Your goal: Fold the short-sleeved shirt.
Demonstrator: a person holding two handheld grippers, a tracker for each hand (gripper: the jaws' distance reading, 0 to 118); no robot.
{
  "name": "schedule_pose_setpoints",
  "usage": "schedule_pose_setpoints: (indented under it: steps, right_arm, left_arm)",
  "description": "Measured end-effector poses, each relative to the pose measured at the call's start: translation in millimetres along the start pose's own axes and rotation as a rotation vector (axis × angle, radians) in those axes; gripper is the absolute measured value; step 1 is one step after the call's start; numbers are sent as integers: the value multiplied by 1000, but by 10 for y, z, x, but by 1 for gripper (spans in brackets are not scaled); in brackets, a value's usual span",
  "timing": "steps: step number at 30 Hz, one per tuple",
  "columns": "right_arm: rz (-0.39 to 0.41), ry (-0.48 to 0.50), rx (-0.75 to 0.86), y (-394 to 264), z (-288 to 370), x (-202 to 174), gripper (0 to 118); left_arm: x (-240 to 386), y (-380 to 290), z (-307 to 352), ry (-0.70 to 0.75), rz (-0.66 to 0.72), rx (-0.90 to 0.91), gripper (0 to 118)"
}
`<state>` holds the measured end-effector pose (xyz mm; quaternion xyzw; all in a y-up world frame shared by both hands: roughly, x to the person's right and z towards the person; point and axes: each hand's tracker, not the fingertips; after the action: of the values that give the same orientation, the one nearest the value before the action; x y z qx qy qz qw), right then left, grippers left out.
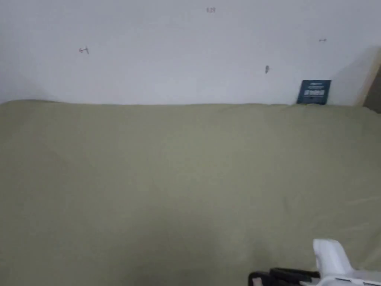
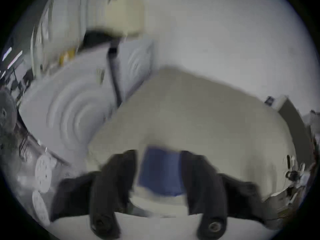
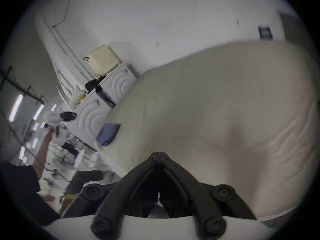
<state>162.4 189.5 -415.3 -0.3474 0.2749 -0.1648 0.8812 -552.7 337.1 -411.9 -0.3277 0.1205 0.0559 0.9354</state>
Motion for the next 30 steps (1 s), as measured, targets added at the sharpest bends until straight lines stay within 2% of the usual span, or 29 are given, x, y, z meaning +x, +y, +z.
schedule_pose_setpoints:
  steps: [1,2,4,6,9,11,13,15,16,18,21,23,26,30]
  right_arm:
    - [8,-27,37,33,121,46,1]
    - [33,-70,74,91,225,-12,1]
    - [102,-110,136,170,377,-138,1]
    - [172,-197,182,213,472,-272,1]
    - [255,-283,241,203,540,-439,1]
    - [284,-385,281,169,551,-496,1]
    - [305,-487,339,104,525,-504,1]
    - [318,-568,391,-30,507,-470,1]
    - [309,-589,408,-105,505,-449,1]
    - [282,-576,412,-214,492,-413,1]
    - [262,-607,428,-330,491,-410,1]
    - [265,-620,430,-363,519,-410,1]
    - [281,-663,452,-404,572,-456,1]
    - [296,-667,463,-387,583,-465,1]
  left_arm:
    - [397,-41,158,-45,-32,87,10]
    - [812,-127,281,-95,-59,171,0]
    - [1598,-400,451,-136,-84,275,0]
    - [2337,-707,532,-168,-90,276,0]
    - [3271,-1205,544,-338,-174,240,0]
    - [3787,-1550,518,-320,-206,248,0]
    - [4175,-1832,568,-257,-298,276,0]
    - [4331,-2084,595,-222,-289,350,0]
    - [4363,-2174,545,-224,-241,374,0]
    - [4377,-2288,560,-229,-186,363,0]
    - [4408,-2301,543,-208,-223,333,0]
    - [4392,-2269,574,-165,-229,350,0]
    - [4236,-2229,645,-162,-175,395,0]
    - [4125,-2156,650,-171,-128,384,0]
